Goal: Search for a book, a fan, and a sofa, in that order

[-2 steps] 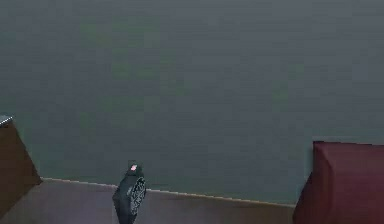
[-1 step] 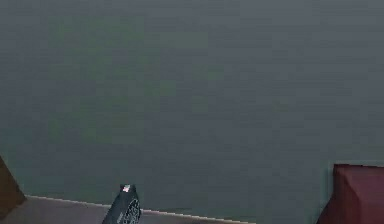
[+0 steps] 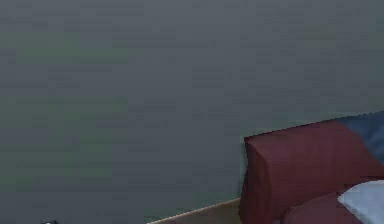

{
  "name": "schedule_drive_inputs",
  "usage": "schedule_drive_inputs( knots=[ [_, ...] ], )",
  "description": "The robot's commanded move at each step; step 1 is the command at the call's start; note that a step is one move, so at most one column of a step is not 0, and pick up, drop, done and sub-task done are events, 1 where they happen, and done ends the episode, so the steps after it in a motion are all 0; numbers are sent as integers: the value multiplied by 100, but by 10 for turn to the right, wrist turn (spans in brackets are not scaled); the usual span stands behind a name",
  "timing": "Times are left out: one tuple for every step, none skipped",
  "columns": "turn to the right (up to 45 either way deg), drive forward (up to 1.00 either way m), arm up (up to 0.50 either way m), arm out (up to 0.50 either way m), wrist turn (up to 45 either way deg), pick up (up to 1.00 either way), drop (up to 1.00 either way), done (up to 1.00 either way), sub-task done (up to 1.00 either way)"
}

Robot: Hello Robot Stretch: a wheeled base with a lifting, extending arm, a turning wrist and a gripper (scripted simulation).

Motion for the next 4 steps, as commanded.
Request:
schedule_drive_inputs(
  knots=[
    [0, 20, 0, 0, 0, 0, 0, 0, 0],
    [-450, 0, 0, 0, 0, 0, 0, 0, 0],
    [-150, 0, 0, 0, 0, 0, 0, 0, 0],
    [0, 0, 0, 0, 0, 0, 0, 0, 100]
  ],
)
